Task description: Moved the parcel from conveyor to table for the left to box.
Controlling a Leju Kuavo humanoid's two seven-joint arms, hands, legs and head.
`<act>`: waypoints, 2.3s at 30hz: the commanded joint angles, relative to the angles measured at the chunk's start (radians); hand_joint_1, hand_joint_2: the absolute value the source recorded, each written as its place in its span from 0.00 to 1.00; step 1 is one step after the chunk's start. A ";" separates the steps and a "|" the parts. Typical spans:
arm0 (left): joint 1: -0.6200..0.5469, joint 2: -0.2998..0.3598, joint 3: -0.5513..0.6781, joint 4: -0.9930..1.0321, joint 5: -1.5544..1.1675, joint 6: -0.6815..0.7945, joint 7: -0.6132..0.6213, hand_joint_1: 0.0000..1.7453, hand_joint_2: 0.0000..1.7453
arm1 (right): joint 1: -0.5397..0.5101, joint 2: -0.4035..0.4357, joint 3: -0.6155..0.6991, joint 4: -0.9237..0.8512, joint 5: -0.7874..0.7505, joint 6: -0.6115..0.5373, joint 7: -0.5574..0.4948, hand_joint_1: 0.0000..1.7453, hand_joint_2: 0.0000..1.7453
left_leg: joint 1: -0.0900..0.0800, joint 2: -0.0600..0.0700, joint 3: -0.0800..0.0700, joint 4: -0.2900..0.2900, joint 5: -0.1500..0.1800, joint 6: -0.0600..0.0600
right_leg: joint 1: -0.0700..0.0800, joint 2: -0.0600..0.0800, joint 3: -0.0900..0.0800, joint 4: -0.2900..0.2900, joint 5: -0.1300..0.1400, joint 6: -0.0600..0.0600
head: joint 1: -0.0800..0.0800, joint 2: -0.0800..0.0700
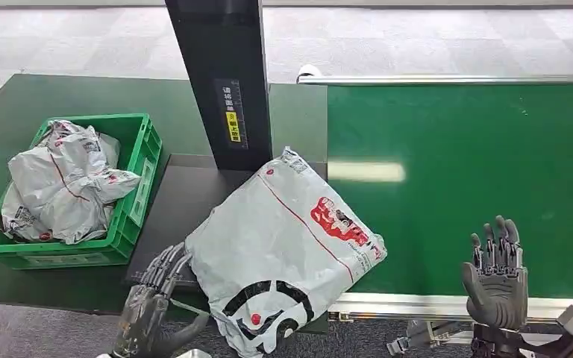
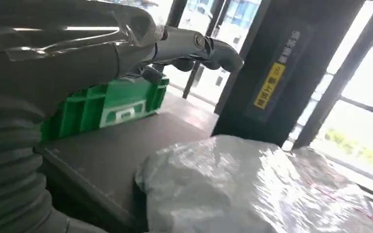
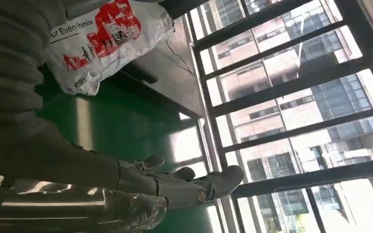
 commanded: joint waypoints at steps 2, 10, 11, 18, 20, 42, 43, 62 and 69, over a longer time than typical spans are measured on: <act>-0.086 0.071 -0.306 0.191 0.118 0.008 0.026 0.00 1.00 | -0.024 -0.024 0.020 0.033 -0.032 -0.016 0.004 0.00 1.00 | -0.001 -0.002 0.004 -0.003 0.000 0.001 | -0.001 -0.001 0.004 -0.002 0.000 0.001 | 0.000 0.000; -0.154 0.066 -0.385 0.257 0.180 -0.013 0.010 0.00 1.00 | -0.022 -0.003 -0.001 0.011 -0.044 -0.028 0.017 0.00 1.00 | -0.001 -0.002 0.003 -0.002 0.000 0.000 | -0.001 -0.001 0.003 -0.001 0.000 0.000 | 0.000 0.000; -0.160 0.063 -0.383 0.255 0.180 -0.010 0.010 0.00 1.00 | -0.020 -0.001 -0.001 0.009 -0.044 -0.030 0.017 0.00 1.00 | -0.001 -0.002 0.004 -0.003 0.000 0.001 | -0.001 0.000 0.005 -0.003 0.000 0.001 | 0.000 0.000; -0.181 0.050 -0.370 0.233 0.195 -0.018 -0.014 0.00 1.00 | -0.012 0.006 -0.004 -0.004 -0.050 -0.037 0.017 0.00 1.00 | 0.000 -0.002 0.003 -0.002 0.000 0.000 | -0.001 0.000 0.003 -0.001 -0.001 0.000 | 0.000 0.000; -0.179 0.049 -0.369 0.232 0.195 -0.018 -0.014 0.00 1.00 | -0.011 0.008 -0.004 -0.006 -0.051 -0.038 0.017 0.00 1.00 | 0.000 0.000 0.002 -0.001 0.000 0.000 | 0.000 0.000 0.002 -0.001 0.000 0.000 | 0.000 0.000; -0.315 -0.012 -0.391 0.590 -0.076 0.042 0.050 0.00 1.00 | 0.010 0.026 -0.004 -0.076 -0.104 -0.079 0.016 0.00 1.00 | -0.001 -0.002 0.005 -0.002 0.000 0.001 | -0.001 0.000 0.004 -0.002 0.000 0.001 | -0.001 0.000; -0.315 -0.012 -0.391 0.590 -0.076 0.042 0.050 0.00 1.00 | 0.010 0.026 -0.004 -0.076 -0.104 -0.079 0.016 0.00 1.00 | -0.001 -0.001 0.003 -0.002 0.000 0.001 | -0.001 0.000 0.003 -0.001 0.000 0.000 | 0.000 0.000; -0.324 -0.030 -0.341 0.612 -0.103 0.040 0.066 0.47 1.00 | -0.015 0.040 -0.028 -0.079 -0.091 -0.074 0.025 0.00 1.00 | 0.000 0.000 0.002 -0.001 0.000 0.000 | 0.000 0.001 0.002 -0.001 0.000 0.000 | 0.000 0.000; -0.290 -0.024 -0.323 0.477 0.028 -0.060 0.006 1.00 1.00 | -0.018 0.038 -0.041 -0.070 -0.086 -0.071 0.024 0.00 1.00 | 0.000 0.000 0.003 -0.001 0.000 0.000 | -0.001 0.001 0.003 -0.001 0.000 0.000 | 0.000 0.000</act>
